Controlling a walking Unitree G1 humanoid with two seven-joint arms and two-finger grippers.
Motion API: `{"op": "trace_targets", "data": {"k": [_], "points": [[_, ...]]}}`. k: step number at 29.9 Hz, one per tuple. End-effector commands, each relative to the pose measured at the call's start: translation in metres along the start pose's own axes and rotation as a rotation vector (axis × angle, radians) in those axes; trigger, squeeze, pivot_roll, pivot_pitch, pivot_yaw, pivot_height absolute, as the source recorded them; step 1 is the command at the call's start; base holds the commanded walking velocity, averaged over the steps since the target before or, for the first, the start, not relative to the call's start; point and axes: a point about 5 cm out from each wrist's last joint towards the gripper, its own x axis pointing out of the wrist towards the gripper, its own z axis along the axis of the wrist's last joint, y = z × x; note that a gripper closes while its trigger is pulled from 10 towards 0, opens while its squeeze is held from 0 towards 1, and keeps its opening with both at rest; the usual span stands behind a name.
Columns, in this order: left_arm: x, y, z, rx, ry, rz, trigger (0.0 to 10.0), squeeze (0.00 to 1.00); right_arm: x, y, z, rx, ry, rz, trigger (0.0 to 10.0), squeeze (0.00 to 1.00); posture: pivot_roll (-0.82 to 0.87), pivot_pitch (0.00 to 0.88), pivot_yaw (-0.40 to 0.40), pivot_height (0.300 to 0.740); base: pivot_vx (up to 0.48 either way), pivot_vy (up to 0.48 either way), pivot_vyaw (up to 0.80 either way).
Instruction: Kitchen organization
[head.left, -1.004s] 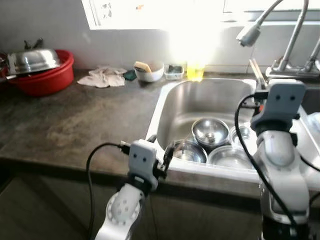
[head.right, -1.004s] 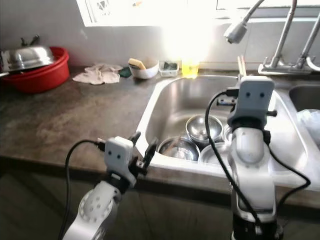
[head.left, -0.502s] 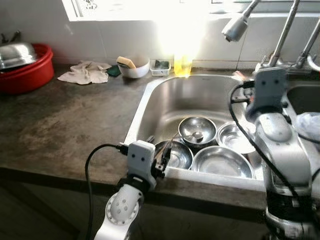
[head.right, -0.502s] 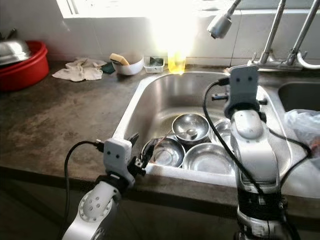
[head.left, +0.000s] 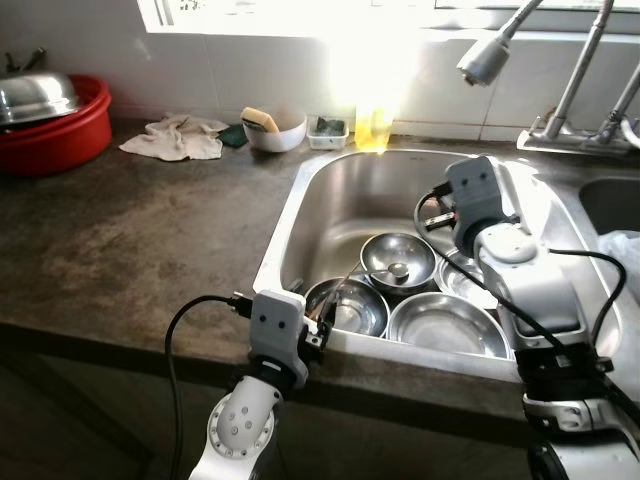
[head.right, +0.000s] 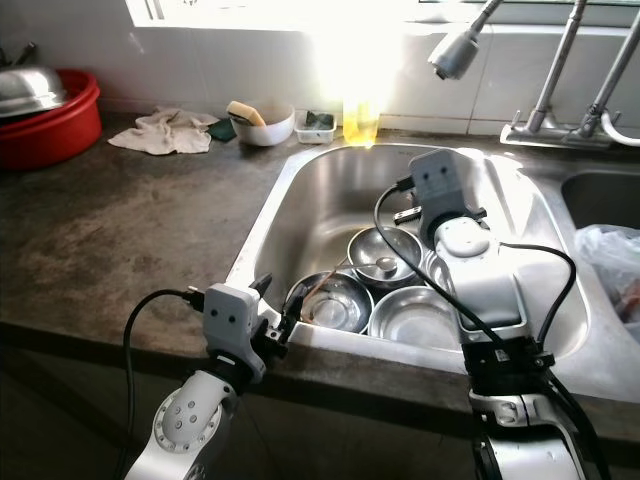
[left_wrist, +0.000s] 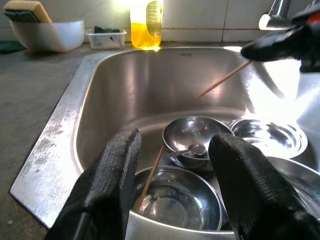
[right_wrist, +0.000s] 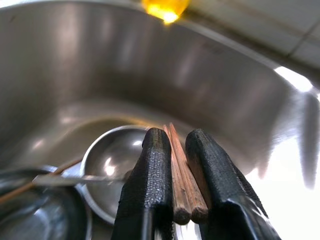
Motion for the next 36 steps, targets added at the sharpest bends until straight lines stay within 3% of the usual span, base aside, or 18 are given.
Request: {"op": "trace_targets", "data": {"k": [1,2,3,6,7,18,24,25,26,32,36], "points": [[-0.003,0.001,0.003,0.009,-0.005,0.01,10.0,0.0,0.002,0.003,0.001,-0.013,0.001,0.017,10.0,0.0,0.12,0.106,-0.016,0.74,0.0,0.0,0.0],[-0.003,0.002,0.003,0.009,-0.005,0.013,10.0,0.0,0.004,0.006,-0.002,-0.018,0.023,0.035,10.0,0.0,0.12,0.112,-0.015,0.74,0.0,0.0,0.0],[-0.005,0.002,0.004,0.01,-0.003,0.015,10.0,0.0,0.005,0.011,-0.007,-0.021,0.046,0.056,10.0,0.27,0.13,0.117,-0.016,0.74,0.0,0.0,0.0],[-0.006,0.002,0.004,0.011,-0.003,0.017,10.0,0.0,0.007,0.013,-0.009,-0.023,0.059,0.07,10.0,0.27,0.13,0.117,-0.016,0.74,0.0,0.0,0.0],[-0.008,0.002,0.004,0.011,0.0,0.02,10.0,0.0,0.008,0.014,-0.011,-0.013,0.072,0.076,10.0,1.0,0.13,0.12,-0.015,0.74,0.0,0.0,0.0],[-0.005,0.001,0.007,0.007,-0.004,0.02,10.0,0.0,0.007,0.012,-0.006,0.021,0.028,0.052,10.0,1.0,0.13,0.122,-0.017,0.74,0.0,0.0,0.0],[-0.004,0.002,0.006,0.007,-0.004,0.026,10.0,0.0,0.0,0.005,0.005,0.093,-0.071,-0.017,10.0,1.0,0.12,0.121,-0.017,0.74,0.0,0.0,0.0],[-0.004,0.002,0.006,0.008,-0.003,0.027,10.0,0.0,-0.008,0.002,0.009,0.116,-0.134,-0.041,10.0,0.45,0.12,0.119,-0.02,0.74,0.0,0.0,0.0],[-0.004,0.003,0.006,0.009,-0.004,0.028,10.0,0.0,-0.013,0.001,0.012,0.123,-0.172,-0.05,10.0,0.0,0.12,0.118,-0.02,0.74,0.0,0.0,0.0],[-0.002,0.006,0.007,0.012,-0.009,0.038,10.0,0.0,-0.041,-0.001,0.027,0.186,-0.355,-0.097,10.0,0.0,0.11,0.111,-0.018,0.74,0.0,0.0,0.0],[0.001,0.008,0.008,0.012,-0.017,0.043,10.0,0.0,-0.054,0.0,0.027,0.181,-0.41,-0.125,10.0,0.0,0.1,0.107,-0.013,0.74,0.0,0.0,0.0]]}}
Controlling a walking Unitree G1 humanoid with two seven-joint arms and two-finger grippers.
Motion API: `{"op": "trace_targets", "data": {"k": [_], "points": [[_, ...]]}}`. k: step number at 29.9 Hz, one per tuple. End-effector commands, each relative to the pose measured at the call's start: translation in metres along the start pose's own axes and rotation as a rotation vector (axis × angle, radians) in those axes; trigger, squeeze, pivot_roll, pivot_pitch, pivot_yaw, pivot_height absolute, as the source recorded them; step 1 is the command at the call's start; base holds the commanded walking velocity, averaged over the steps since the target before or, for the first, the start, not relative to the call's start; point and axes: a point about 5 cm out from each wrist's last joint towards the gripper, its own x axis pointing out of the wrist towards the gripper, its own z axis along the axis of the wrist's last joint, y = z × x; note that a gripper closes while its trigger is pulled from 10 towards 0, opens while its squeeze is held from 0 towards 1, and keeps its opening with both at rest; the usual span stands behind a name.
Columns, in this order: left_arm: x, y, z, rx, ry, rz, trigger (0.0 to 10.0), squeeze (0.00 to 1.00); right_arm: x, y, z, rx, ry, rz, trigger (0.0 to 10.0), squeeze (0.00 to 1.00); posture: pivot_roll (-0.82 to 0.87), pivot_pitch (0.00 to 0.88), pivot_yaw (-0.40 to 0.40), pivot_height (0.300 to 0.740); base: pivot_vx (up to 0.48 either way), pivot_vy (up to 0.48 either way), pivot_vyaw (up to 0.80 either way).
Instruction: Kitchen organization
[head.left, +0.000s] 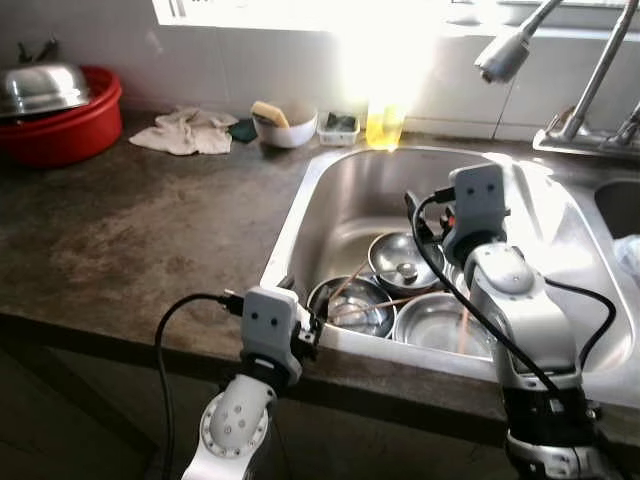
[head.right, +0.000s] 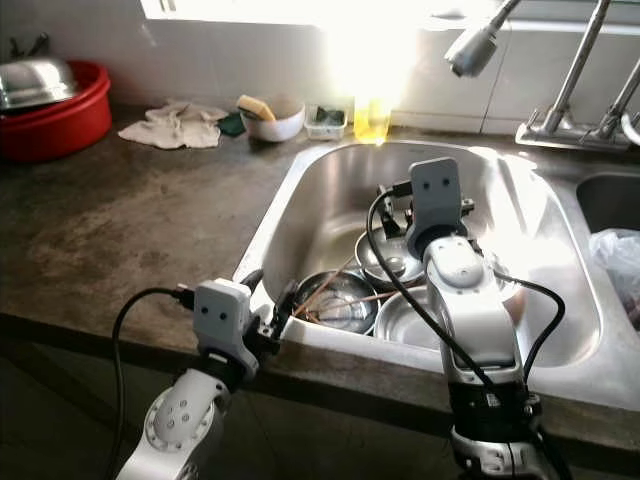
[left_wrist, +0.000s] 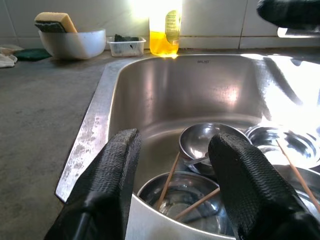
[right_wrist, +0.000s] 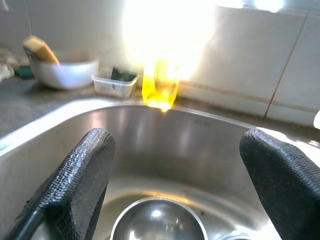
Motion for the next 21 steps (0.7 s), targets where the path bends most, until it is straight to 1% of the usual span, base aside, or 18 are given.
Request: {"op": "trace_targets", "data": {"k": [1,3,8,10,11,13,18,21], "points": [[0.001,0.0,0.001,0.0,-0.007,0.002,10.0,0.0,-0.011,0.0,0.005,0.02,-0.047,-0.023,10.0,0.0,0.1,0.103,-0.013,0.74,0.0,0.0,0.0],[0.002,0.0,0.002,0.0,-0.008,0.001,10.0,0.0,-0.012,0.0,0.004,0.025,-0.049,-0.025,10.0,0.0,0.1,0.101,-0.011,0.74,0.0,0.0,0.0],[0.004,0.003,0.003,0.008,-0.022,0.007,10.0,0.0,-0.034,0.001,-0.001,0.068,-0.086,-0.056,10.0,0.0,0.09,0.089,-0.013,0.74,0.0,0.0,0.0],[0.004,0.003,0.003,0.01,-0.023,0.009,10.0,0.0,-0.036,0.001,-0.001,0.071,-0.09,-0.058,10.0,0.0,0.09,0.089,-0.013,0.74,0.0,0.0,0.0],[0.004,0.004,0.004,0.013,-0.027,0.012,10.0,0.0,-0.042,0.002,-0.003,0.094,-0.094,-0.062,10.0,0.0,0.09,0.088,-0.013,0.74,0.0,0.0,0.0],[0.004,0.005,0.004,0.016,-0.03,0.022,10.0,0.0,-0.048,0.005,-0.005,0.111,-0.094,-0.055,10.0,0.0,0.09,0.085,-0.013,0.74,0.0,0.0,0.0],[0.003,0.007,0.005,0.016,-0.034,0.031,10.0,0.0,-0.057,0.008,-0.011,0.111,-0.085,-0.047,10.0,0.0,0.09,0.077,-0.016,0.74,0.0,0.0,0.0],[0.004,0.007,0.005,0.018,-0.032,0.032,10.0,0.0,-0.061,0.008,-0.013,0.096,-0.086,-0.046,10.0,0.0,0.1,0.075,-0.017,0.74,0.0,0.0,0.0]]}}
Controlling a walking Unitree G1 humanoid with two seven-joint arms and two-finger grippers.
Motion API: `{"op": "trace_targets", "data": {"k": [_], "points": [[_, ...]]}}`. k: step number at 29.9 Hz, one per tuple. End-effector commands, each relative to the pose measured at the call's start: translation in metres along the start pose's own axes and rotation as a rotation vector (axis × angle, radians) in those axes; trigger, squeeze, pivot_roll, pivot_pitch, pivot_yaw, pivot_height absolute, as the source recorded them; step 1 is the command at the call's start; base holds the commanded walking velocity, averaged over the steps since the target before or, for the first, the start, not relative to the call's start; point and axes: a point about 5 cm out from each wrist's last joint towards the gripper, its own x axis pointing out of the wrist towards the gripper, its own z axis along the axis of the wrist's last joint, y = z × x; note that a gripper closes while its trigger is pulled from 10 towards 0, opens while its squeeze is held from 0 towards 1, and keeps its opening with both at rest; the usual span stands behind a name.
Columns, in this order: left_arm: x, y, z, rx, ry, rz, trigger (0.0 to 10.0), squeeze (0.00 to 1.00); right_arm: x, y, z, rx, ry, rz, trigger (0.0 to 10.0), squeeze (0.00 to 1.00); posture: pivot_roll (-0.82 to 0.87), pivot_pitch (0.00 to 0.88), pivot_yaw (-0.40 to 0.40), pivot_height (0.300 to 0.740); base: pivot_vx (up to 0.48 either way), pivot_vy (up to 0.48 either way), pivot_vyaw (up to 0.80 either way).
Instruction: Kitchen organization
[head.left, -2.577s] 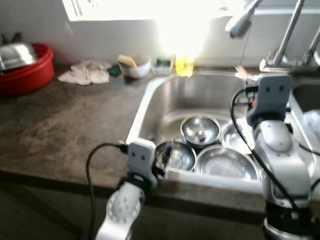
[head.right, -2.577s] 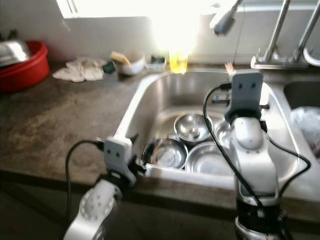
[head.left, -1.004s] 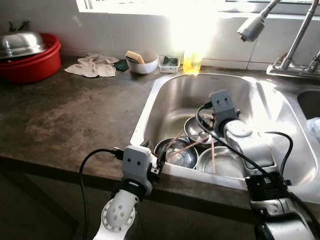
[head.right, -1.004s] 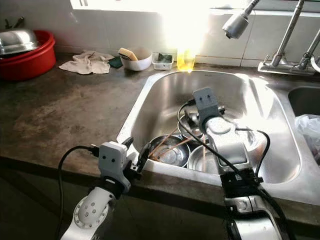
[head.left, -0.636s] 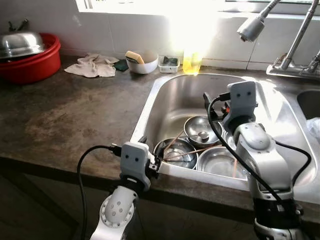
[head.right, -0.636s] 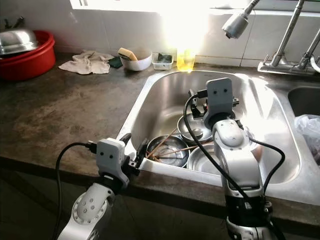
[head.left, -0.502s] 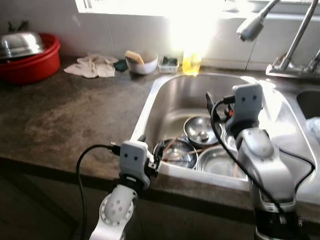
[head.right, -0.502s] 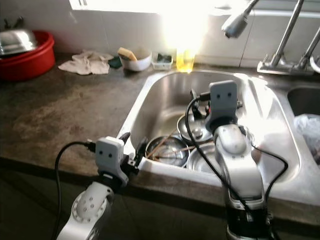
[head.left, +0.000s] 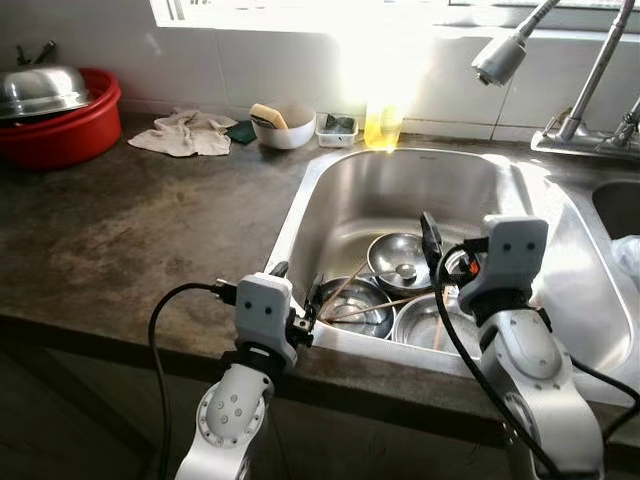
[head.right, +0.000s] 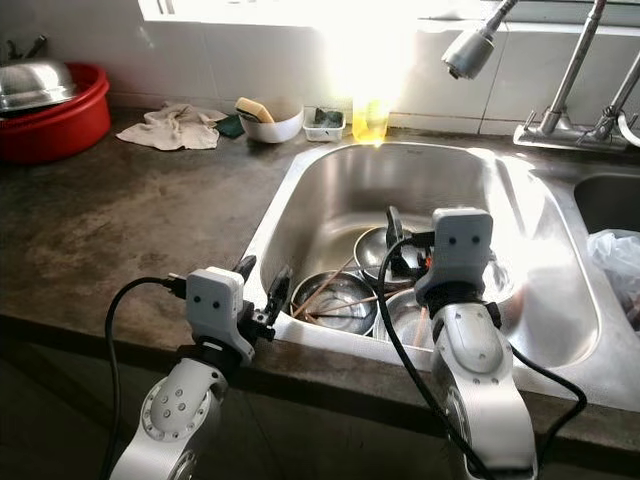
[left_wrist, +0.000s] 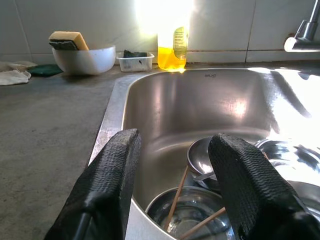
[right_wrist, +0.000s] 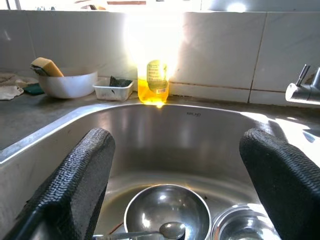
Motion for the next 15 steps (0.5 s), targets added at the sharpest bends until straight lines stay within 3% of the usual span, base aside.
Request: {"op": "trace_targets", "data": {"k": [1,15], "points": [[-0.0011,0.0006,-0.002,0.009,0.009,0.006,10.0,0.0,-0.0056,-0.001,0.0065,-0.012,-0.043,-0.002,10.0,0.0,0.09,0.071,-0.02,0.74,0.0,0.0,0.0],[-0.001,0.0028,-0.0007,0.011,-0.004,0.017,10.0,0.0,-0.0078,-0.0023,0.0013,-0.025,-0.046,-0.011,10.0,0.0,0.09,0.054,-0.016,0.74,0.0,0.0,0.0]]}}
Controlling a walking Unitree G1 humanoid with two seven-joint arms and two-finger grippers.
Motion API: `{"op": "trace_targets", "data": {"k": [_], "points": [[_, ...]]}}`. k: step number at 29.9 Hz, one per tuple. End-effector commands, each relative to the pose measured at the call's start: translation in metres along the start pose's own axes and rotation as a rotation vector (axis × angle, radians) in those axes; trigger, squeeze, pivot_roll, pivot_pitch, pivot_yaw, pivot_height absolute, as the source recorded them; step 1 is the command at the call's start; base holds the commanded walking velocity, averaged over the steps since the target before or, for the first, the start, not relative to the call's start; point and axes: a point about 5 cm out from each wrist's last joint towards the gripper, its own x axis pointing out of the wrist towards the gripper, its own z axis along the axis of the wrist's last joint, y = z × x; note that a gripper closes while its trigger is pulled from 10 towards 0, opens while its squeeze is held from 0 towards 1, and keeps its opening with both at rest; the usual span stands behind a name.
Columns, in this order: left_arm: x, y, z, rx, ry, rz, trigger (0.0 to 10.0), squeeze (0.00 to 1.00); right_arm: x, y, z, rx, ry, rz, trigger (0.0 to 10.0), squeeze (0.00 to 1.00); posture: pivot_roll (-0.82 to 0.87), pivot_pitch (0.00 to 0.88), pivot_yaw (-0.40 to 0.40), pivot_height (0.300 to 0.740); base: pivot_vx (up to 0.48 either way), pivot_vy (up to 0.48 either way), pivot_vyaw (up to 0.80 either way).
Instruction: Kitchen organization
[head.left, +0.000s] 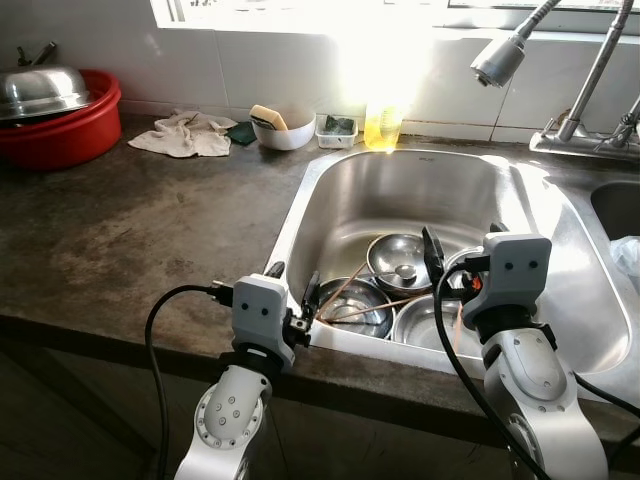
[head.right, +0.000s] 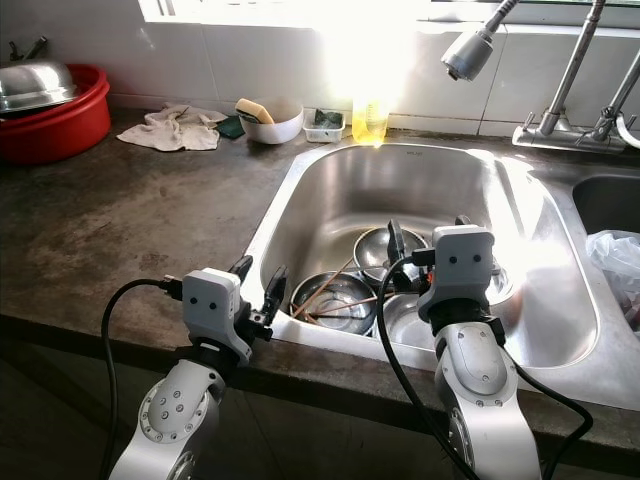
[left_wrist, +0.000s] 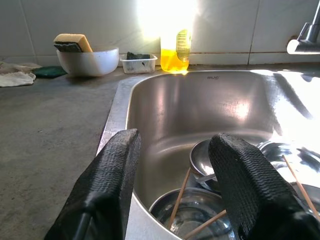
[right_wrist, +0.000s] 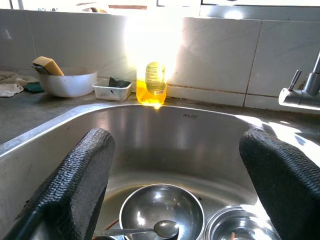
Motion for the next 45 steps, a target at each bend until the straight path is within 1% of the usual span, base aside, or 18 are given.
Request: {"op": "trace_targets", "data": {"k": [1,7,12,18,35,45], "points": [[0.0,0.001,-0.001,0.009,0.003,-0.001,10.0,0.0,0.001,0.0,0.004,0.004,-0.027,-0.007,10.0,0.0,0.09,0.051,-0.015,0.74,0.0,0.0,0.0],[-0.003,-0.001,-0.007,0.011,0.025,-0.017,10.0,0.0,0.003,0.004,0.001,0.001,-0.017,-0.004,10.0,0.0,0.09,0.052,-0.01,0.74,0.0,0.0,0.0],[-0.005,0.001,-0.007,0.013,0.031,-0.015,10.0,0.0,0.004,0.006,0.001,0.013,-0.012,0.007,10.0,0.0,0.09,0.06,-0.009,0.74,0.0,0.0,0.0],[-0.007,-0.001,-0.009,0.009,0.039,-0.014,10.0,0.0,0.004,0.009,-0.006,0.022,0.024,0.011,10.0,0.0,0.09,0.065,-0.012,0.74,-0.244,0.0,0.0],[-0.006,-0.001,-0.008,0.01,0.031,-0.014,10.0,0.0,0.005,0.015,-0.007,0.054,0.034,0.023,10.0,0.0,0.09,0.063,-0.012,0.74,-0.284,0.0,0.0],[-0.006,-0.004,-0.008,0.004,0.03,-0.014,10.0,0.0,0.006,0.014,-0.007,0.052,0.036,0.023,10.0,0.0,0.09,0.065,-0.018,0.74,-0.308,0.0,0.0]]}}
